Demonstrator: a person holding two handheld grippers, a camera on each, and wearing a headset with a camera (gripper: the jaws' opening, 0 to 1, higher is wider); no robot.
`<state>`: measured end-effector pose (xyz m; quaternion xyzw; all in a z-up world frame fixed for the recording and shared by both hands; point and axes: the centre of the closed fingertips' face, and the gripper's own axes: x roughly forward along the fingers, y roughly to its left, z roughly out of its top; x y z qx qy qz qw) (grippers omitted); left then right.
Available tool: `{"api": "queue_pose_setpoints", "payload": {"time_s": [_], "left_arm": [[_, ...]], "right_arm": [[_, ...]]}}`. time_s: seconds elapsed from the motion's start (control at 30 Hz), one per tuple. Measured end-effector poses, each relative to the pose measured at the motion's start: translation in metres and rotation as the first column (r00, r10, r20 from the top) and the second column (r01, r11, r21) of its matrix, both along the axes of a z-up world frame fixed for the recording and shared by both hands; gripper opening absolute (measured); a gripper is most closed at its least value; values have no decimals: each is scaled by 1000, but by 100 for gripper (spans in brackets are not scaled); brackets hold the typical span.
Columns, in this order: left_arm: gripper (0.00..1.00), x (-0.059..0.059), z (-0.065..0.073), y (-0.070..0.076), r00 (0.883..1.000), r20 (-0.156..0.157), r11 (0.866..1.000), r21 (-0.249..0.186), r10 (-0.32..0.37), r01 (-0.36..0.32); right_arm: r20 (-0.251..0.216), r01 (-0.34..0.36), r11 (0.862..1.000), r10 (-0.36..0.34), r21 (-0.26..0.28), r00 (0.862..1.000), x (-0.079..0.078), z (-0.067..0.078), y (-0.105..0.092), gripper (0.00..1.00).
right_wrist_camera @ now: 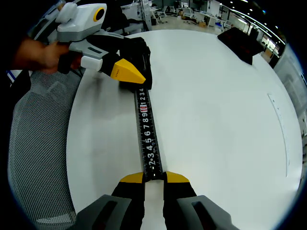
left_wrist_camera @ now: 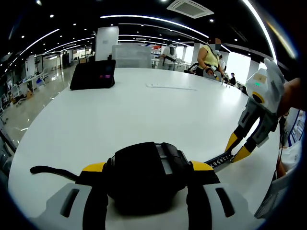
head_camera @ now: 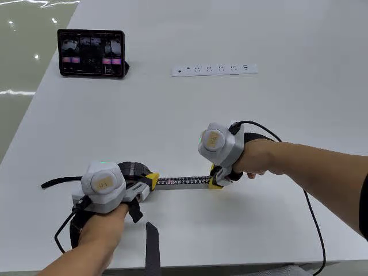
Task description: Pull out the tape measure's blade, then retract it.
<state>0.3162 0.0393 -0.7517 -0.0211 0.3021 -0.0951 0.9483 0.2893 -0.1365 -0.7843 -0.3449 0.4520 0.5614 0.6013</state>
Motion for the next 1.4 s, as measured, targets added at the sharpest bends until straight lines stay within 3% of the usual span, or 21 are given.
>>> {"api": "queue_pose_setpoints", "payload": {"time_s": [0.33, 0.63, 0.83, 1.4], "left_arm": [[62, 0, 0, 1, 1000, -16, 999, -42, -13, 12], [62, -1, -1, 0, 999, -28, 999, -18, -46, 45], [62, 0, -1, 0, 999, -18, 999, -6, -46, 46], [61, -1, -1, 0, 998, -36, 998, -33, -57, 56]], "right_arm": [[-3, -4, 1000, 4, 11, 1000, 0, -1, 2, 10], [-2, -26, 1000, 26, 3, 1000, 0, 0, 6, 10], [-3, -19, 1000, 19, 0, 1000, -1, 0, 10, 10], [-5, -27, 999, 27, 37, 1000, -1, 1, 15, 11]]}}
